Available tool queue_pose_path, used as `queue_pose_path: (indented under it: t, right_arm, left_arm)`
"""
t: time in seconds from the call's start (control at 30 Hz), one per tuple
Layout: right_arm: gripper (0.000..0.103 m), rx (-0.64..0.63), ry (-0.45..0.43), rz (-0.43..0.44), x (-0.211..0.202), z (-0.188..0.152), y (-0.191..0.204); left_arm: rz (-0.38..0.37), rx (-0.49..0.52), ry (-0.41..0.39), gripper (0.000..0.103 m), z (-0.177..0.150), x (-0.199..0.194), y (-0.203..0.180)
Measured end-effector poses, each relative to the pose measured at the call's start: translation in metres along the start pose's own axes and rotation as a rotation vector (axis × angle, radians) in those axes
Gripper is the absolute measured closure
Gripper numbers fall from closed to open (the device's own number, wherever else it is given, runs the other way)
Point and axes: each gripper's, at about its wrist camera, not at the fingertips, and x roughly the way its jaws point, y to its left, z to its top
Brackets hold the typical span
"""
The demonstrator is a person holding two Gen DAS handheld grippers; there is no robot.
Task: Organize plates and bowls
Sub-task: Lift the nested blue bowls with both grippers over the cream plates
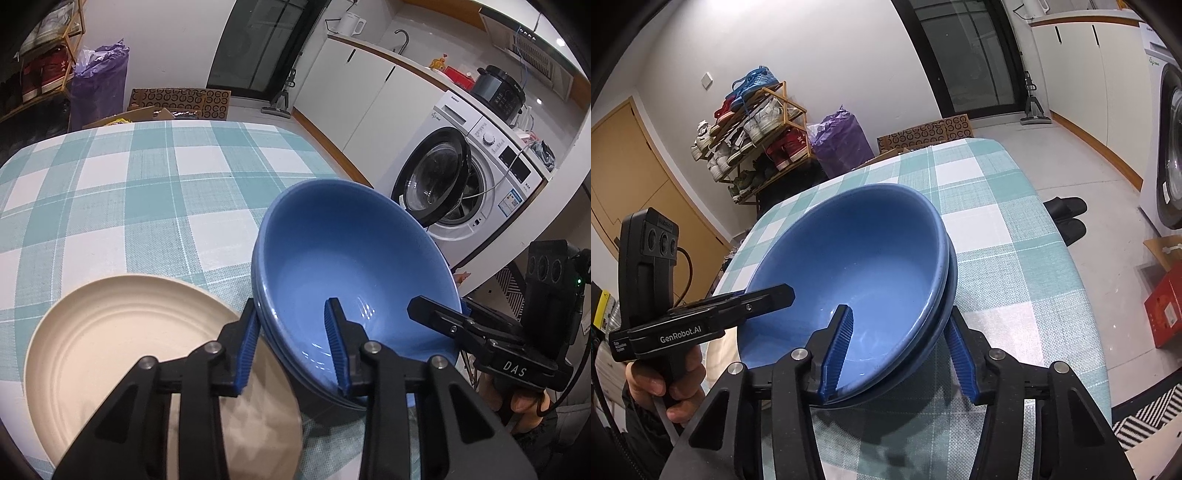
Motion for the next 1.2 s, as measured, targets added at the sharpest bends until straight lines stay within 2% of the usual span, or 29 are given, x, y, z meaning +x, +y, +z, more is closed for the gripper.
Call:
queue_pose_path:
  t: [0.73,1.2]
  right_arm:
    - [0.052,-0.003,-0.002,-0.008,-0.002,0.001,0.001]
    - [0.052,-0.024,-0.053,-0.017,-0.026,0.009,0.008]
  left_arm:
    - [0.015,0.008,-0.014,0.069,0.000,-0.002,-0.003]
    - [0.010,0.035,-0.059,0.069,0.010,-0.021,-0.016]
